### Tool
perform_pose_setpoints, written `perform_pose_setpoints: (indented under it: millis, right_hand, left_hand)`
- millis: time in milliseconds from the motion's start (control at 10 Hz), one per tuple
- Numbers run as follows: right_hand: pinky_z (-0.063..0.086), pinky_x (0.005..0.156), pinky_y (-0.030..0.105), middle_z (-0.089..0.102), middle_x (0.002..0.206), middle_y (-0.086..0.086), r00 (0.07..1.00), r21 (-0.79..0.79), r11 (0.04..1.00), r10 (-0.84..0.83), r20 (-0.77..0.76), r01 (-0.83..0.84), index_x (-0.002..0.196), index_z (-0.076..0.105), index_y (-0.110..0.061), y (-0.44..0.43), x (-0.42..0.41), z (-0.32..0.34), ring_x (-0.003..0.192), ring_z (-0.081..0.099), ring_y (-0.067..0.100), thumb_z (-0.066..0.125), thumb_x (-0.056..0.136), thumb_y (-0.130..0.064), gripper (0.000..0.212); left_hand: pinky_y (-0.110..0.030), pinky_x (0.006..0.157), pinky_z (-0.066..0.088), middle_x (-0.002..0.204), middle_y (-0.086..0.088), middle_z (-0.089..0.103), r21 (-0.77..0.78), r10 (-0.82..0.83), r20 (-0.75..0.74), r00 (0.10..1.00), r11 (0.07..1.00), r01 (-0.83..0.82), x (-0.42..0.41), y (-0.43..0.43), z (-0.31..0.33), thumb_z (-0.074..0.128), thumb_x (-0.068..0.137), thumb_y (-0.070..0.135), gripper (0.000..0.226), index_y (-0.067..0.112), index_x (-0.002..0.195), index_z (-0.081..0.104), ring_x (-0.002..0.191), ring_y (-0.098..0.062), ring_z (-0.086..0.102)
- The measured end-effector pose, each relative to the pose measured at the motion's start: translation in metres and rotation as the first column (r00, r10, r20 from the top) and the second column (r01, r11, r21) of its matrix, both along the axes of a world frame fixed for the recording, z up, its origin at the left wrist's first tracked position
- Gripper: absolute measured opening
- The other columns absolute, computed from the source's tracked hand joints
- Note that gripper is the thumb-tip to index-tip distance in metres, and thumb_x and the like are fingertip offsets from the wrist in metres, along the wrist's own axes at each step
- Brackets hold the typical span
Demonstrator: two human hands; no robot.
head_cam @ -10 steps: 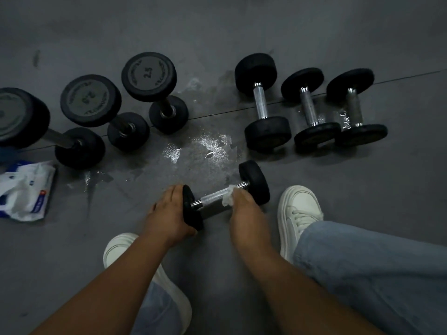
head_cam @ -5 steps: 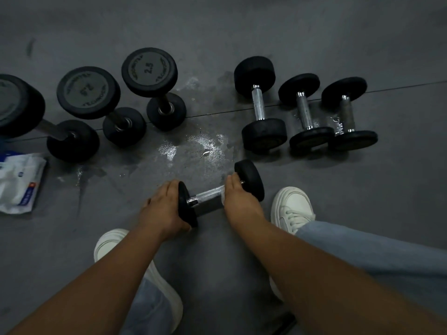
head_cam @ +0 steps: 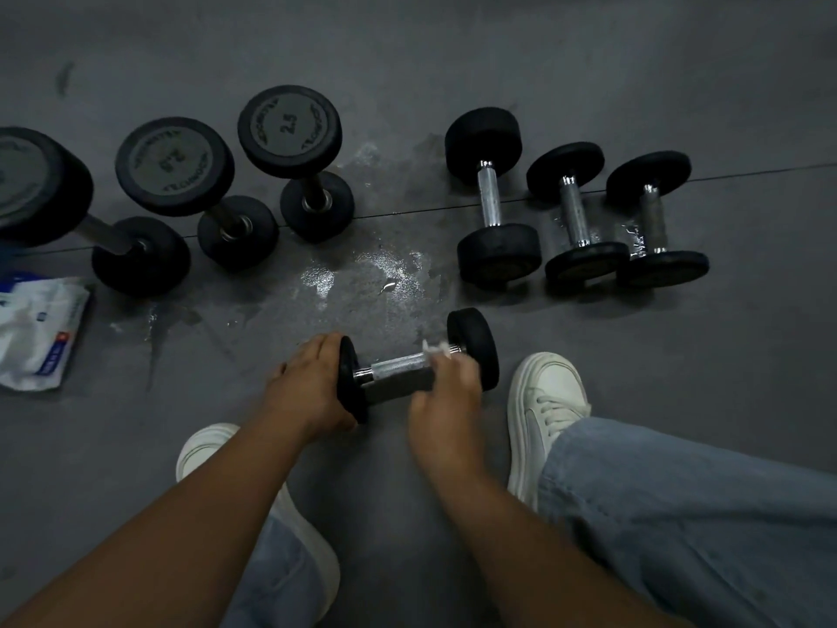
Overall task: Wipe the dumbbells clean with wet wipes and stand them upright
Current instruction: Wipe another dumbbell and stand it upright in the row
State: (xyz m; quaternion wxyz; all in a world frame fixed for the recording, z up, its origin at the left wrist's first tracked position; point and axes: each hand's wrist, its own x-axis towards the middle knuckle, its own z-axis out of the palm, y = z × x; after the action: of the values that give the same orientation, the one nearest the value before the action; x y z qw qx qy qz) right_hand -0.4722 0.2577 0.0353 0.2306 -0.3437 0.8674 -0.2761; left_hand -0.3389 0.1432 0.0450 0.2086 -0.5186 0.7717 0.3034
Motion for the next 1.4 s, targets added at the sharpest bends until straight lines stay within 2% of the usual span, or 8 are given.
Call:
perform_pose_setpoints:
  millis: [100,200,800,1000,1100,1200,1300,1400]
  right_hand:
    - [0.021,0.111,0.045,0.028,0.152,0.016,0.741,0.435,0.814,0.553,-0.381,-0.385,0.147,0.031,-0.002,-0.01,-0.014,-0.01,0.139,0.028,0.032,0.043,0.088,-0.017,0.062]
    - [0.017,0.112,0.046,0.016,0.157,0.02,0.767,0.587,0.72,0.594,-0.243,-0.371,0.15,0.017,0.0,-0.03,-0.019,-0.011,0.143,0.017,0.034,0.03,0.097,-0.019,0.058]
    - [0.026,0.113,0.029,0.008,0.161,-0.002,0.952,0.162,0.962,0.175,0.251,-0.219,0.153,0.015,-0.016,-0.026,-0.012,-0.013,0.14,0.026,0.015,0.046,0.079,0.004,0.083]
    - [0.045,0.089,0.033,0.062,0.119,0.014,0.688,0.303,0.907,-0.419,0.593,0.291,0.118,0.06,-0.01,0.012,0.004,-0.026,0.115,0.057,0.032,0.049,0.096,-0.016,0.025]
    - [0.05,0.085,0.044,0.066,0.087,0.019,0.773,0.27,0.953,-0.273,0.573,0.136,0.091,0.065,0.003,-0.006,-0.014,-0.039,0.097,0.061,0.041,0.057,0.091,-0.025,0.03]
    - [0.05,0.087,0.046,0.064,0.083,0.012,0.635,0.201,0.914,-0.39,0.666,0.352,0.086,0.065,0.001,-0.013,-0.019,-0.033,0.096,0.062,0.039,0.055,0.093,-0.016,0.021]
    - [0.035,0.111,0.042,0.056,0.126,0.013,-0.439,0.509,0.36,-0.262,0.859,0.782,0.116,0.06,-0.012,-0.026,-0.02,-0.034,0.128,0.048,0.029,0.033,0.098,0.006,0.037]
    - [0.035,0.106,0.026,0.056,0.113,0.008,-0.617,0.653,0.204,-0.217,0.756,0.729,0.107,0.058,-0.01,-0.035,-0.025,-0.042,0.111,0.056,0.018,0.027,0.096,0.012,0.04]
  left_hand:
    - [-0.042,0.113,0.029,0.156,0.003,0.024,0.005,0.005,0.003,1.0,1.0,-0.005,0.0,-0.001,-0.002,0.088,0.055,0.04,0.122,0.026,0.152,0.016,0.141,-0.022,0.033]
    - [-0.042,0.112,0.03,0.156,0.002,0.025,0.005,-0.009,0.015,1.0,1.0,0.009,0.0,-0.003,-0.002,0.089,0.055,0.041,0.124,0.026,0.153,0.015,0.141,-0.023,0.033]
    - [-0.044,0.112,0.031,0.159,0.004,0.02,0.01,0.001,0.012,1.0,1.0,-0.001,0.002,-0.001,-0.004,0.09,0.055,0.038,0.126,0.027,0.154,0.013,0.142,-0.024,0.032]
    - [-0.042,0.11,0.033,0.157,0.004,0.023,0.029,0.022,-0.008,1.0,0.999,-0.022,0.001,-0.004,-0.004,0.09,0.054,0.038,0.124,0.028,0.152,0.015,0.14,-0.023,0.034]
    - [-0.041,0.108,0.034,0.155,0.004,0.024,0.015,0.021,-0.03,0.999,1.0,-0.021,0.002,-0.001,-0.006,0.089,0.056,0.037,0.12,0.029,0.151,0.016,0.137,-0.023,0.037]
    - [-0.04,0.109,0.033,0.155,0.004,0.024,0.01,0.024,-0.027,0.999,1.0,-0.024,0.001,0.001,-0.005,0.088,0.057,0.038,0.12,0.029,0.152,0.015,0.138,-0.024,0.036]
    - [-0.04,0.109,0.033,0.156,0.004,0.025,0.005,0.031,-0.029,0.999,1.0,-0.031,0.001,0.0,-0.006,0.089,0.054,0.039,0.123,0.029,0.152,0.016,0.139,-0.023,0.036]
    - [-0.039,0.109,0.032,0.157,0.005,0.023,0.0,0.033,-0.028,0.999,0.999,-0.033,0.001,0.003,-0.006,0.089,0.055,0.036,0.123,0.028,0.153,0.015,0.14,-0.023,0.035]
